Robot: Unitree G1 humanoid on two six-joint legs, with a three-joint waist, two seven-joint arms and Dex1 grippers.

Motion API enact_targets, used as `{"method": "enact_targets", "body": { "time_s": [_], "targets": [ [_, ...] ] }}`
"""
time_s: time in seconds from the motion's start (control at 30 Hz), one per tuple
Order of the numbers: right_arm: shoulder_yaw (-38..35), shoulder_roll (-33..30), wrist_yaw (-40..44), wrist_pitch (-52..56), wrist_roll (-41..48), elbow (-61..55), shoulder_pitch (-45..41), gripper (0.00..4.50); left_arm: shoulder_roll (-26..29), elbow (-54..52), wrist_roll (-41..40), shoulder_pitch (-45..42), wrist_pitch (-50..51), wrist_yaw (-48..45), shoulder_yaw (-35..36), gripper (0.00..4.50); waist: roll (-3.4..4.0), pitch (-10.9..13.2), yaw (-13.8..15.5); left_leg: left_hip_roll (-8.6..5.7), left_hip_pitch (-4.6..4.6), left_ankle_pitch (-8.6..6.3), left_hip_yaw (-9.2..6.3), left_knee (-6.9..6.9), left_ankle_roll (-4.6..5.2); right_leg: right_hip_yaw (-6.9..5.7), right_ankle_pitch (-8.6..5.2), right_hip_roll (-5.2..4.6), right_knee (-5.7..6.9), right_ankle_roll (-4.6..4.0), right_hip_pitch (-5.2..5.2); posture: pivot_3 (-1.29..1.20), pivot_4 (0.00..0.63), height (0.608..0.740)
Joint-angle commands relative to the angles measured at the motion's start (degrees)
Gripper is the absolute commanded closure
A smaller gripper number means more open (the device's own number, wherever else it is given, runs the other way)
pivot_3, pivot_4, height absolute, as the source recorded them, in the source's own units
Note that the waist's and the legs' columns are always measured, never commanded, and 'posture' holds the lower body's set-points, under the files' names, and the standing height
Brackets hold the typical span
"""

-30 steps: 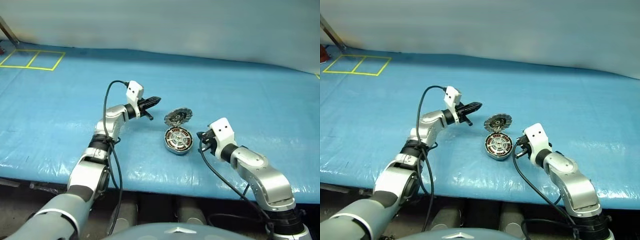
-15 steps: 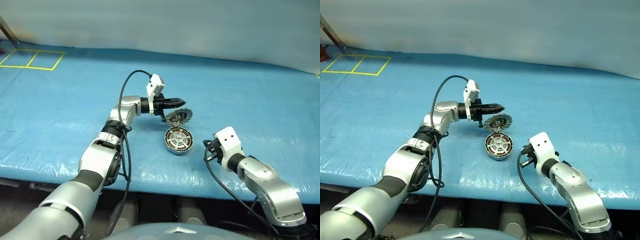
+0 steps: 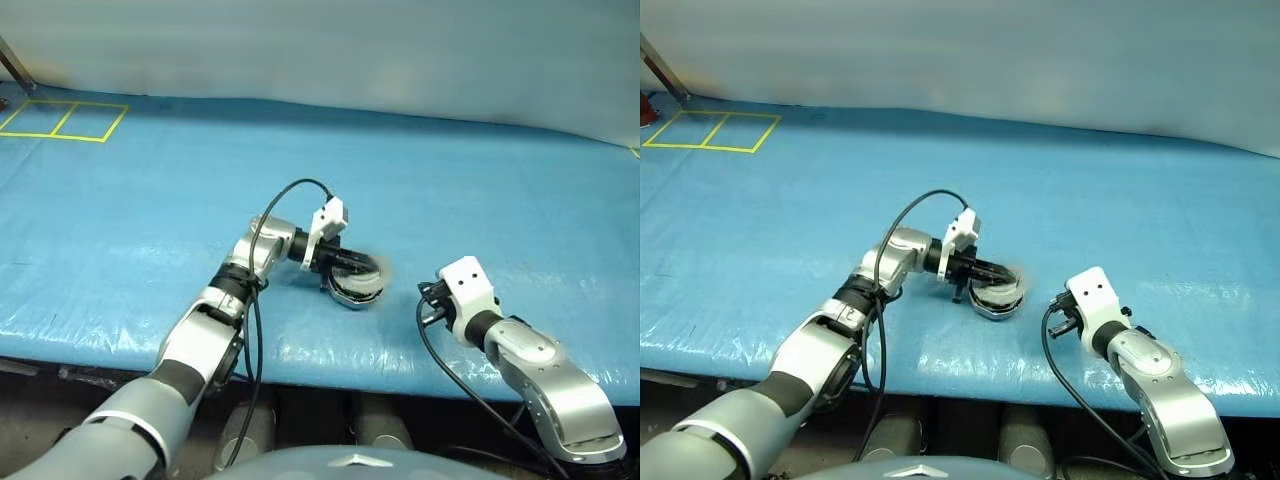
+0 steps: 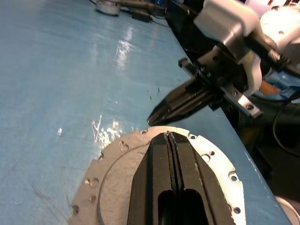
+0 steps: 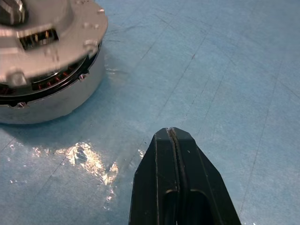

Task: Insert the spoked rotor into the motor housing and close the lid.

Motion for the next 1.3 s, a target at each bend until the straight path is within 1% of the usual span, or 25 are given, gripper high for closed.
{"method": "enact_targets", "body": {
  "time_s": [0.03,0.17,0.3,0.43,0.53,0.63,0.87,0.97,1.03,1.3],
  "targets": [
    [-1.4,0.2,-1.3,0.2,-0.9,-2.8,-0.9,4.49,1.0,-5.8,1.0,2.6,-0.7,-1.1,-2.2,4.5,0.02,0.0,0.2,0.0,0.01,0.0,-0.01,0.02,0.0,0.0,0.0,0.0,0.0,0.0,0.02,0.0,0.15,0.74],
    [-1.9,1.4,-1.5,-0.4,0.0,-3.2,-2.2,4.49,2.0,-9.6,1.5,5.3,-0.5,-0.8,-3.7,4.5,0.04,0.0,0.4,0.0,0.05,0.0,0.0,0.05,0.0,0.0,-0.01,-0.01,0.0,-0.02,0.09,0.0,0.15,0.74],
    [-2.2,3.6,-0.5,-1.4,1.7,-2.7,-3.4,4.49,2.4,-11.2,1.2,6.5,-0.2,0.5,-3.7,4.5,0.1,-0.1,0.4,0.0,0.06,0.0,0.0,0.05,0.01,0.01,0.0,-0.01,0.0,-0.01,0.09,0.0,0.15,0.74],
    [-2.7,9.9,1.6,-8.3,6.1,0.4,-5.2,4.49,2.8,-13.0,-0.5,8.1,-1.0,4.3,-1.0,4.5,0.12,-0.1,0.3,0.03,0.1,0.01,-0.02,0.06,0.01,0.0,0.0,0.03,0.03,-0.01,0.09,0.0,0.15,0.74],
    [-1.7,11.9,2.4,-10.9,6.5,2.3,-5.8,4.49,3.5,-15.8,-2.0,9.7,-0.5,5.3,0.4,4.5,0.14,-0.1,0.0,0.02,0.12,0.01,0.0,0.09,0.01,0.02,0.01,0.02,0.04,0.01,0.11,0.0,0.15,0.74],
    [0.4,12.5,3.7,-12.3,6.9,3.8,-6.5,3.89,5.1,-21.6,-4.6,12.1,1.3,6.1,2.1,4.5,0.14,-0.1,-0.1,0.02,0.1,0.01,0.0,0.11,0.02,0.03,0.03,0.02,0.05,0.01,0.1,0.0,0.15,0.74],
    [3.5,12.1,5.9,-13.4,6.5,5.5,-7.3,1.61,10.0,-34.2,-9.9,17.6,6.1,7.9,5.7,4.5,0.19,-0.1,-0.3,0.03,0.12,0.02,0.0,0.09,0.01,0.03,0.0,0.03,0.1,-0.07,0.06,0.0,0.15,0.74],
    [4.4,12.3,6.3,-13.6,6.1,6.7,-8.0,0.61,12.1,-37.6,-11.6,19.6,7.6,8.8,7.0,4.5,0.2,-0.1,-0.3,0.03,0.13,0.02,0.0,0.08,0.0,0.04,0.0,0.03,0.11,-0.08,0.07,0.0,0.15,0.74],
    [5.2,12.2,6.6,-13.6,5.9,7.4,-8.4,0.03,13.2,-39.5,-12.3,20.6,8.6,10.6,8.0,4.5,0.19,-0.1,-0.3,0.03,0.13,0.02,0.0,0.09,0.0,0.04,-0.01,0.03,0.11,-0.09,0.07,0.0,0.15,0.74],
    [7.9,12.0,6.4,-14.5,3.7,10.9,-9.3,0.03,15.4,-41.6,-13.8,24.4,10.0,16.1,10.4,4.5,0.2,-0.1,-0.2,0.02,0.14,0.02,0.01,0.08,-0.01,0.05,0.0,0.03,0.11,-0.09,0.06,0.0,0.15,0.74]
  ]
}}
